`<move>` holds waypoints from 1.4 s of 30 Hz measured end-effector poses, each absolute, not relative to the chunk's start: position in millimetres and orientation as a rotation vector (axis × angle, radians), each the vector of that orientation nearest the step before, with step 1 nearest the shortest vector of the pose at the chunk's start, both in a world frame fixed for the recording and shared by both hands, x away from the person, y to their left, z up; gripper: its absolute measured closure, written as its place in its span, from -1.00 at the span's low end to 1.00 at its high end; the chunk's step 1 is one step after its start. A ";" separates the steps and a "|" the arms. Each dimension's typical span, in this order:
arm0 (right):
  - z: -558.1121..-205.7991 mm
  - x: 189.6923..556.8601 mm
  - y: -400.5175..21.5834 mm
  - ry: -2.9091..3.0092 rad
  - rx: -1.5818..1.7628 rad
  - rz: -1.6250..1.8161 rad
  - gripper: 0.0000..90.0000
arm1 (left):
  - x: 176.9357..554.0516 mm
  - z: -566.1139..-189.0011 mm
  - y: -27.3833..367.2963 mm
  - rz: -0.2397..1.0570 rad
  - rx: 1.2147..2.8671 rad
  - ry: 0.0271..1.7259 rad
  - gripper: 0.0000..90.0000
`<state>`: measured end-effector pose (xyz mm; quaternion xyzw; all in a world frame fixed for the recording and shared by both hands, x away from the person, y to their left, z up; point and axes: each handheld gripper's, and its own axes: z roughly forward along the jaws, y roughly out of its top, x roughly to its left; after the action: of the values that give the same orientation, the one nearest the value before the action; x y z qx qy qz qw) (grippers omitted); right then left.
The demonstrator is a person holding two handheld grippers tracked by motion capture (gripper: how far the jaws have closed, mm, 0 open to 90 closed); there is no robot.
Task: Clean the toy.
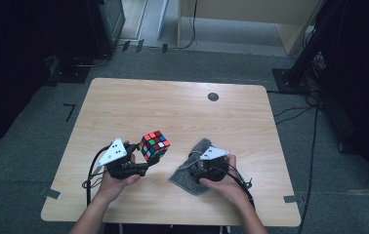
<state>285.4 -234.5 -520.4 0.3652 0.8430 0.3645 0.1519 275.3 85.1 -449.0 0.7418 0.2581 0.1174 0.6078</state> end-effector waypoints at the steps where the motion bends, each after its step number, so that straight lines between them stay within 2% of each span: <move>1: -521.2 284.8 -235.4 2.417 1.039 1.057 -0.70 | 275.1 -449.6 84.7 0.268 1.715 0.597 -0.28; 8: -523.3 283.1 -237.0 2.393 1.051 1.080 -0.64 | 272.5 -452.0 84.5 0.270 1.733 0.592 -0.27; 9: -523.2 282.9 -237.2 2.380 1.066 1.082 -0.52 | 272.6 -451.9 84.9 0.269 1.730 0.595 -0.27; 10: -522.8 282.2 -238.0 2.344 1.096 1.087 -0.31 | 273.0 -451.7 85.4 0.272 1.728 0.597 -0.27; 11: -522.4 281.2 -239.9 2.296 1.134 1.083 -0.01 | 273.2 -451.5 85.6 0.274 1.726 0.600 -0.27; 13: -521.9 280.2 -242.5 2.227 1.198 1.068 0.32 | 273.6 -452.0 86.3 0.274 1.728 0.603 -0.27; 16: -521.5 279.2 -243.9 2.188 1.230 1.063 0.56 | 273.5 -454.4 84.6 0.285 1.748 0.606 -0.27; 18: -520.9 278.2 -244.0 2.175 1.243 1.061 0.63 | 273.1 -455.7 82.6 0.294 1.764 0.609 -0.27; 23: -500.6 272.4 -244.8 2.108 1.229 1.149 0.68 | 273.2 -457.0 78.7 0.285 1.768 0.618 -0.27; 34: -418.2 238.6 -230.0 1.905 1.091 1.591 0.66 | 262.9 -460.4 57.0 0.321 1.852 0.515 -0.27; 42: -411.4 227.3 -203.6 2.011 0.955 1.736 0.64 | 251.1 -460.1 41.9 0.348 1.897 0.430 -0.27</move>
<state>227.3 -203.6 -411.4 0.3340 0.7033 0.6072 0.1587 251.1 41.9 -460.1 0.8015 0.1815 0.1472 0.5505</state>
